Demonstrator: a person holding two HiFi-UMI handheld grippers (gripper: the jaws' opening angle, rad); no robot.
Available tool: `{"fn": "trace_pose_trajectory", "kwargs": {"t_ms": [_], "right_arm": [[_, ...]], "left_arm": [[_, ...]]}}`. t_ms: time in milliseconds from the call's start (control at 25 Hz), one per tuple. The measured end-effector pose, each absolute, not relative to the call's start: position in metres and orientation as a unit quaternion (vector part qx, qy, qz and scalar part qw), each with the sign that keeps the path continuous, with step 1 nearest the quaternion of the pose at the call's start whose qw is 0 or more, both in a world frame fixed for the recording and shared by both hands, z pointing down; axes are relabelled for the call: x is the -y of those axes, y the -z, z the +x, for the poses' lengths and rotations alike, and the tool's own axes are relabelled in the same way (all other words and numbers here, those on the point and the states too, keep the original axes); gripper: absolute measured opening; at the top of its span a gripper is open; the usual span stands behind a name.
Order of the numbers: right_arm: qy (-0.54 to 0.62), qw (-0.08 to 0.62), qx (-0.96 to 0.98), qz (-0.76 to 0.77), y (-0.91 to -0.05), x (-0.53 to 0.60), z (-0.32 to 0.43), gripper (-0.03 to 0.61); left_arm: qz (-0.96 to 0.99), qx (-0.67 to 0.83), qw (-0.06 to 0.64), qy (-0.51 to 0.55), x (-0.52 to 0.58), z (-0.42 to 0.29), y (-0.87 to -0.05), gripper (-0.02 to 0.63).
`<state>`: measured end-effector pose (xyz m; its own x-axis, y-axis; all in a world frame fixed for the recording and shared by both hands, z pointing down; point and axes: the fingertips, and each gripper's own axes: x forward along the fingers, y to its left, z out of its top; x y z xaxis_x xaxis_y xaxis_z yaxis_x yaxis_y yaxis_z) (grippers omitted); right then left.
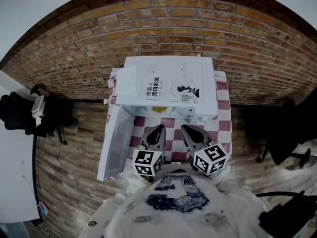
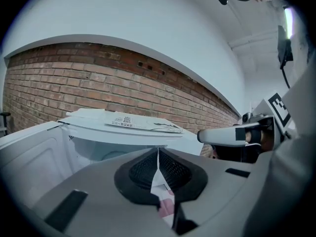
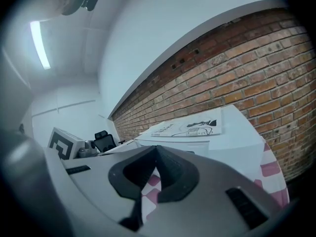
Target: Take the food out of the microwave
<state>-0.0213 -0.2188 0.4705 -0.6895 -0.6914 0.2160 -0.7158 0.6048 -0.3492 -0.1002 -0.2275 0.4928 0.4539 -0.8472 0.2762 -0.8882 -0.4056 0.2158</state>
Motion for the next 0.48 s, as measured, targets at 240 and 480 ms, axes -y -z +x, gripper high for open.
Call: {"fn": "trace_pose_trajectory", "kwargs": {"t_ms": [240, 480], "right_arm": [[-0.205, 0.030, 0.893, 0.400, -0.471, 0.229, -0.019, 0.014], [-0.205, 0.032, 0.890, 0.405, -0.472, 0.237, -0.018, 0.014]], "left_arm": [[0.838, 0.507, 0.197, -0.046, 0.240, -0.099, -0.506, 0.009], [0.834, 0.497, 0.236, -0.047, 0.250, -0.099, -0.529, 0.045]]}}
